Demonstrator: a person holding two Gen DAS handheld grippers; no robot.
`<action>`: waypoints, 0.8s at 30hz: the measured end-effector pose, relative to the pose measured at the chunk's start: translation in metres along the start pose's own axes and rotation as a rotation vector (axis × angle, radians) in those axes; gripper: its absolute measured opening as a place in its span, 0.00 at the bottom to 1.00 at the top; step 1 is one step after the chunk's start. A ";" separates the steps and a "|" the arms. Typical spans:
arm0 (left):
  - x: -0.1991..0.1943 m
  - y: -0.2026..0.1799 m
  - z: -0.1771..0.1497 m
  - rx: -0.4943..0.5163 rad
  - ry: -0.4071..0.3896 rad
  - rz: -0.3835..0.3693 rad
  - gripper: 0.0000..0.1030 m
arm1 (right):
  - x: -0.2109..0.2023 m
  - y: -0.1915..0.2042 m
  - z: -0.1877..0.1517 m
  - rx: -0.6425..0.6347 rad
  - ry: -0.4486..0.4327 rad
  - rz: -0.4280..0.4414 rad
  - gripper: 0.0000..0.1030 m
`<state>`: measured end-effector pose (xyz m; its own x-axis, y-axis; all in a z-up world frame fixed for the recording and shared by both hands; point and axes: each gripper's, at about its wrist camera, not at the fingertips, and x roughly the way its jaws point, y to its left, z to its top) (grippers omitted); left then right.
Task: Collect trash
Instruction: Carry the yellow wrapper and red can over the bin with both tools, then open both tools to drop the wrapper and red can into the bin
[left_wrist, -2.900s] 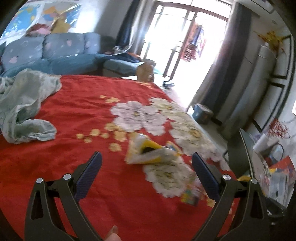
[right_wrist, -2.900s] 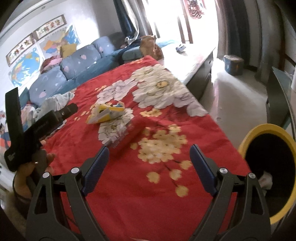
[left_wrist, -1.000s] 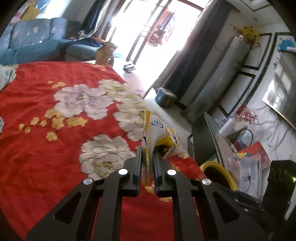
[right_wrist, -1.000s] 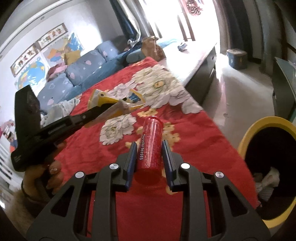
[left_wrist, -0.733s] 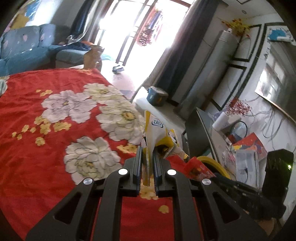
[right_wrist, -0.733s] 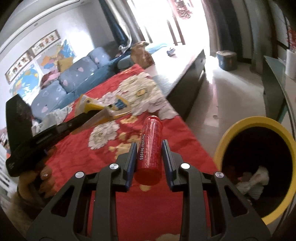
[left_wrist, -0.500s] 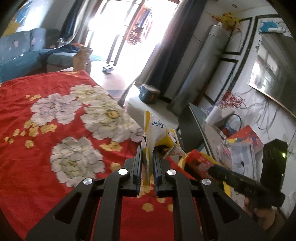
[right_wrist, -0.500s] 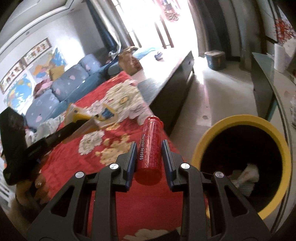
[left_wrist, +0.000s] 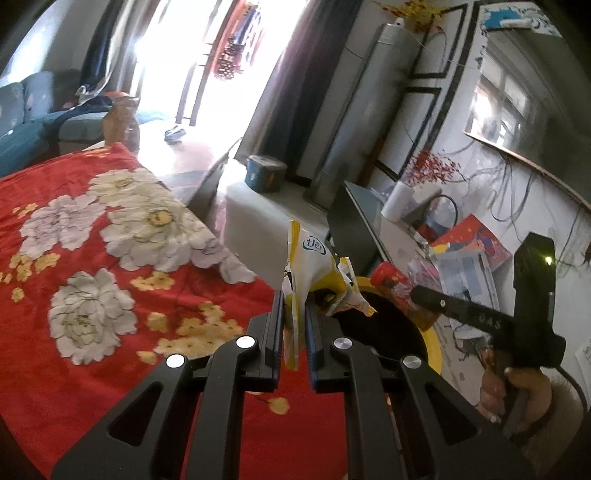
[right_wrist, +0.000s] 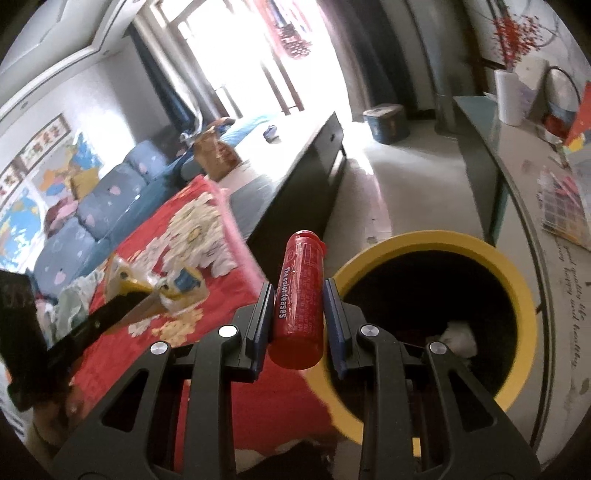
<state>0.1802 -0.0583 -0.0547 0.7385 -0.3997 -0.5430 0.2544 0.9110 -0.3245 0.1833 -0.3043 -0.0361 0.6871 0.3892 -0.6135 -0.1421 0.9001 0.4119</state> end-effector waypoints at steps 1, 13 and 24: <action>0.002 -0.004 -0.001 0.007 0.005 -0.006 0.10 | -0.001 -0.005 0.001 0.009 -0.003 -0.009 0.21; 0.030 -0.054 -0.015 0.118 0.076 -0.060 0.10 | -0.004 -0.054 0.004 0.110 -0.013 -0.094 0.21; 0.074 -0.095 -0.034 0.158 0.159 -0.128 0.39 | -0.009 -0.104 -0.002 0.251 -0.002 -0.159 0.59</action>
<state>0.1895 -0.1777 -0.0908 0.5895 -0.5125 -0.6244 0.4431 0.8515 -0.2805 0.1904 -0.4017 -0.0744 0.6881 0.2463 -0.6825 0.1485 0.8730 0.4647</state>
